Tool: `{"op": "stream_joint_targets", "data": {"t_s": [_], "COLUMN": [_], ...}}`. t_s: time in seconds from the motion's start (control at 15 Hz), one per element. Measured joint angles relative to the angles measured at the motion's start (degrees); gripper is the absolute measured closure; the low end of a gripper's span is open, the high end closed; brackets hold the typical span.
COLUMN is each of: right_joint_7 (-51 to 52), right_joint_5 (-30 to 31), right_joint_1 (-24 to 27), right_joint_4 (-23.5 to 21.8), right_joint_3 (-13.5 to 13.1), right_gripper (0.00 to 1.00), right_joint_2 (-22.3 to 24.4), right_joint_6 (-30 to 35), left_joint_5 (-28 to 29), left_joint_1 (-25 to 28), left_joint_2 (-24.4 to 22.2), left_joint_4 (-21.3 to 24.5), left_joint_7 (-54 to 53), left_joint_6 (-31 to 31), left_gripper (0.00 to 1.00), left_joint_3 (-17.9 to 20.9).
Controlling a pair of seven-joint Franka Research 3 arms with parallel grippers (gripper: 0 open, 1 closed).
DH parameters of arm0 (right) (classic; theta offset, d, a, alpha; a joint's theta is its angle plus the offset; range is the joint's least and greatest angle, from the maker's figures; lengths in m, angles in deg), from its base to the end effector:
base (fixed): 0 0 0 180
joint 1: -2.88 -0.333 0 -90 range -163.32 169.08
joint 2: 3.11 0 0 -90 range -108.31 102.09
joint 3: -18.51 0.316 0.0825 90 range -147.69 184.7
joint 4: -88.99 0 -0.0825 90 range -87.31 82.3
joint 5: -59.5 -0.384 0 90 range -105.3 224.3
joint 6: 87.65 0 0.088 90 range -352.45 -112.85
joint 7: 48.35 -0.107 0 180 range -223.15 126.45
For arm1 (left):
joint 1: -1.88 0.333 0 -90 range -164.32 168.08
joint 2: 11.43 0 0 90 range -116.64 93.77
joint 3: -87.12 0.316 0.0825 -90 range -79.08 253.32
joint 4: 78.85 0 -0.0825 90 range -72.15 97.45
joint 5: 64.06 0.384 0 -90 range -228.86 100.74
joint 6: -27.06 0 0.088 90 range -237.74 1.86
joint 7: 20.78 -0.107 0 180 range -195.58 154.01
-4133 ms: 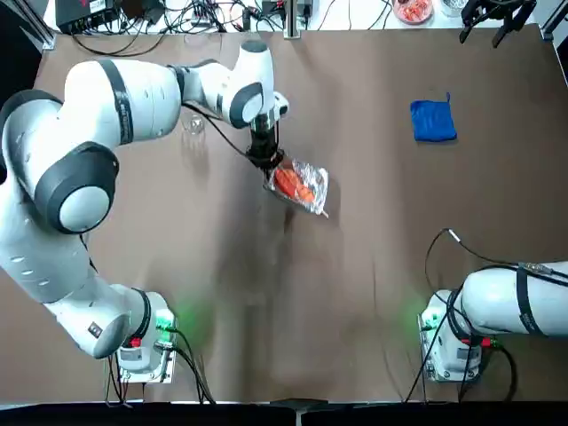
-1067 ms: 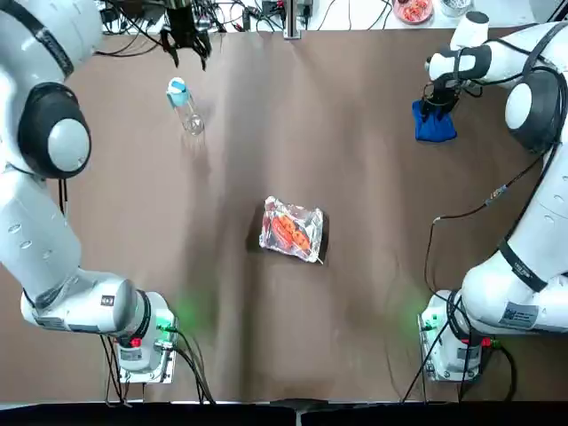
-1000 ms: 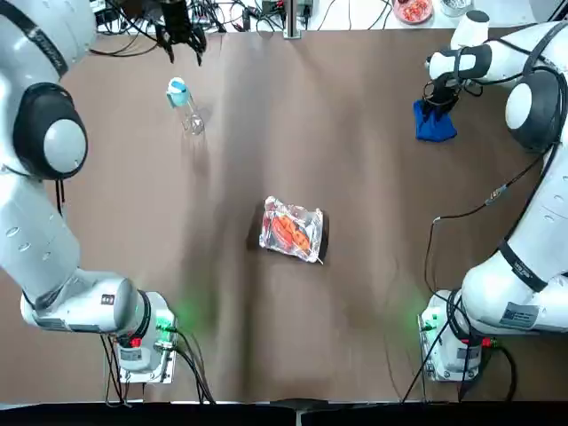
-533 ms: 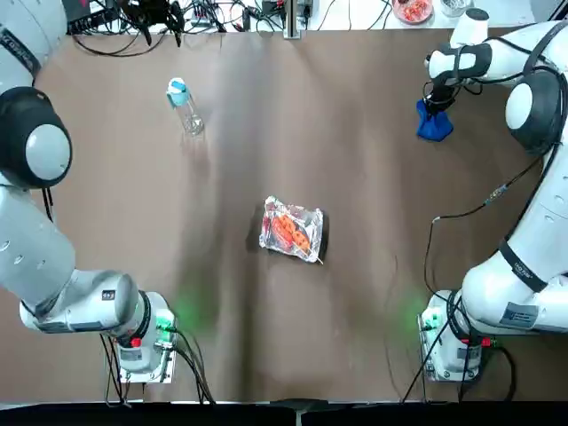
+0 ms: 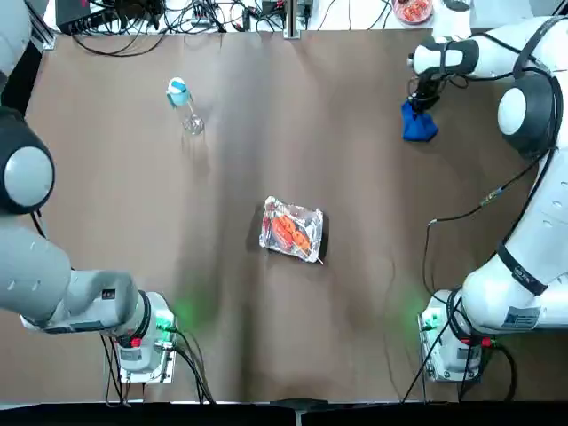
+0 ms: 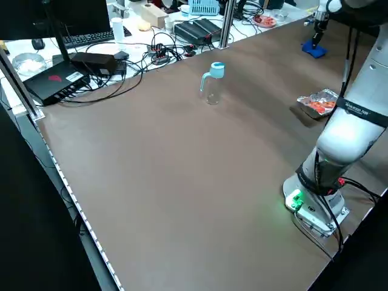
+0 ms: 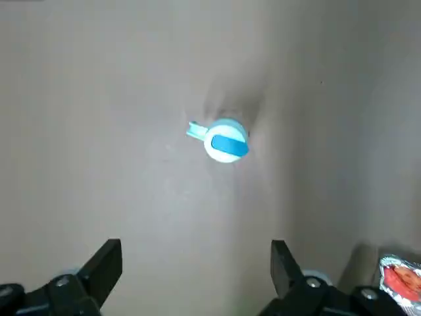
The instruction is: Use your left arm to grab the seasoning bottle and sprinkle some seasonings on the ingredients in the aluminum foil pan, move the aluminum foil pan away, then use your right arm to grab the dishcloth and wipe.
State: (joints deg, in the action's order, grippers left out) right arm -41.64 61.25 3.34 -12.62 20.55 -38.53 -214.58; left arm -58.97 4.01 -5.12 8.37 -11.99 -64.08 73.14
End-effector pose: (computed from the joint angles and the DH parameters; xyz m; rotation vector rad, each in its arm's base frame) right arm 0.6402 0.0152 0.1974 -3.1132 -0.2503 0.2750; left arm 0.5787 -0.1041 0.5881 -3.0720 0.0860 0.0410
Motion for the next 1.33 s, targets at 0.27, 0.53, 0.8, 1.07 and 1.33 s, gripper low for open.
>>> {"op": "stream_joint_targets", "data": {"t_s": [0.27, 0.53, 0.8, 1.07, 1.33], "right_joint_7": [-16.39, -33.18, -45.72, -56.01, -59.5], "right_joint_5": [-0.92, -0.93, -2.83, -3.36, -3.19], "right_joint_1": [-6.65, -12.35, -19.09, -26.39, -31.84], "right_joint_4": [0.78, 3.15, 5.59, 8.25, 9.48], "right_joint_3": [4.8, 9.78, 10.37, 10.39, 10.11], "right_gripper": [0.91, 0.91, 0.91, 0.91, 0.91], "right_joint_2": [3.64, 3.87, 3.84, 1.7, -0.66], "right_joint_6": [2.68, 4.22, 4.1, 2.66, -0.33], "left_joint_5": [-1.91, -1.91, -1.94, -3.32, -3.96], "left_joint_1": [-2.24, -2.28, -2.21, -2.18, -2.17], "left_joint_2": [-5.06, -5.2, -5.21, -5.21, -5.2], "left_joint_4": [3.85, 4.48, 4.51, 4.51, 4.51], "left_joint_7": [-1.54, -1.76, -1.76, -1.55, -1.08], "left_joint_6": [0.14, 0.33, 0.32, -0.23, -0.48], "left_gripper": [0.0, 0.0, 0.0, 0.0, 0.0], "left_joint_3": [4.38, 4.42, 4.43, 4.46, 4.51]}}
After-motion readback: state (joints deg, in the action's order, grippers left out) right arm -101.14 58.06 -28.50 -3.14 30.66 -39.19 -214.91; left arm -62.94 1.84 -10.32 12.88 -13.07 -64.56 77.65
